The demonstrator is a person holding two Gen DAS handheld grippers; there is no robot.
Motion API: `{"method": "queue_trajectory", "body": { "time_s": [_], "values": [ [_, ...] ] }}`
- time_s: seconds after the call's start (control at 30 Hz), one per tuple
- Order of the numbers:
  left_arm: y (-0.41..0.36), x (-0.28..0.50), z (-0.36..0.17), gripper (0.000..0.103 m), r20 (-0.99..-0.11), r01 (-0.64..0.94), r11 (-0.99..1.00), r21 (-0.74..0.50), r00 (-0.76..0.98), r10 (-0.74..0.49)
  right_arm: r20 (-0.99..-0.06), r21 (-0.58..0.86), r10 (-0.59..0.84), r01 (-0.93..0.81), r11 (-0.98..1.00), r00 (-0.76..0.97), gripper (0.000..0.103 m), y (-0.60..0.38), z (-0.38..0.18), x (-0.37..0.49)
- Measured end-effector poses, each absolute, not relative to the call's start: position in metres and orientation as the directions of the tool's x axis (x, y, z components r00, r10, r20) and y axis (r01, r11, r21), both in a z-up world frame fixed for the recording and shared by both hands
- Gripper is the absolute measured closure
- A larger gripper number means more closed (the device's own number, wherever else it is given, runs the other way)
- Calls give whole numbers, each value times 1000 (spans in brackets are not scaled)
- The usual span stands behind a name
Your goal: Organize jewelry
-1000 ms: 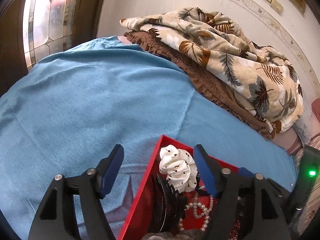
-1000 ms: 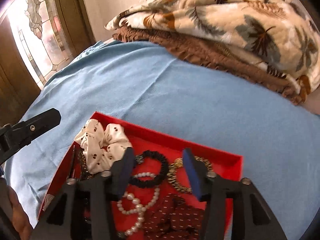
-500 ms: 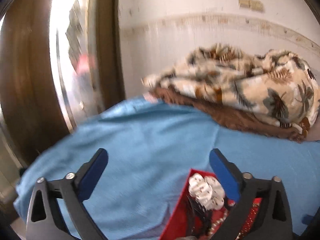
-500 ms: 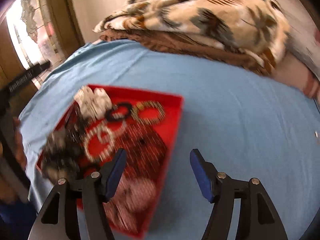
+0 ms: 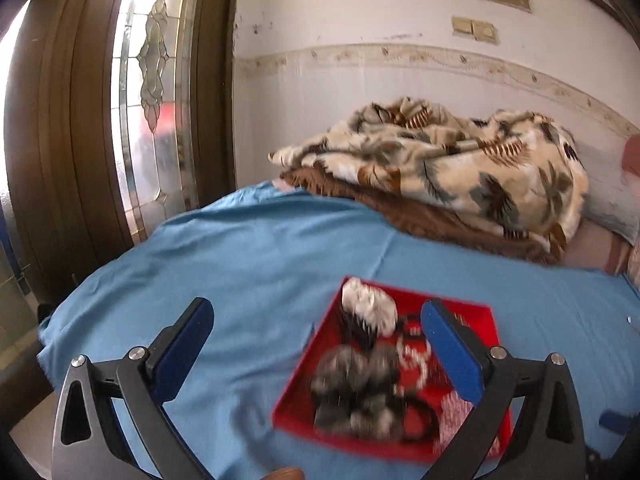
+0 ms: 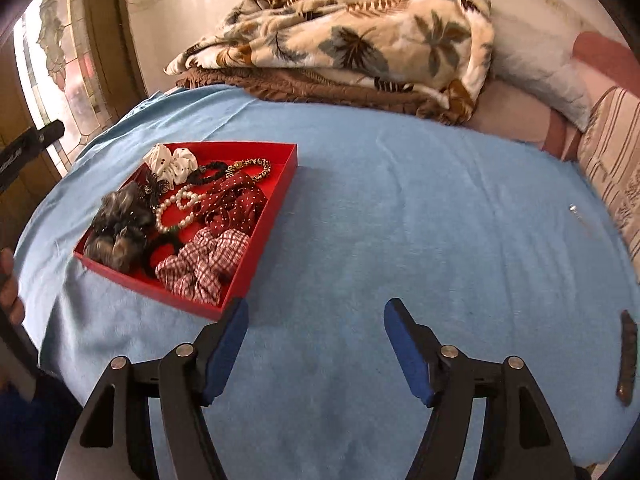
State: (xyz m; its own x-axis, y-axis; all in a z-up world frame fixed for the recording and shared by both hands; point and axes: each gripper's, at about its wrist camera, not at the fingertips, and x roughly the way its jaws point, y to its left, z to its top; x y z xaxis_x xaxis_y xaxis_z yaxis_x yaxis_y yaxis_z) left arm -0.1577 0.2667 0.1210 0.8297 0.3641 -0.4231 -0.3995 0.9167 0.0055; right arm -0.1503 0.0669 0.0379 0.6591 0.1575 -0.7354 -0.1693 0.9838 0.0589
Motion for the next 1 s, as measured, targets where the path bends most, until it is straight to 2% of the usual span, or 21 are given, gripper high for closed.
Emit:
{"method": "queue_trajectory", "body": {
  "time_s": [0.1,0.3,0.77,1.0],
  "values": [
    [259,-171,116,0,-496,-407,912,49,783,375,-715,48,159,-179,983,681,28,70,42,-164],
    [250,-204,111,0,-584,-391,921,1,747,317,-671,10,147,-190,982,727,23,77,51,-189],
    [213,-225,109,0,-611,-360,929,84,719,333,-620,11,130,-158,987,774,18,59,64,-217],
    [196,-219,99,0,-628,-318,940,123,709,322,-635,33,124,-133,991,763,17,49,57,-213]
  ]
}}
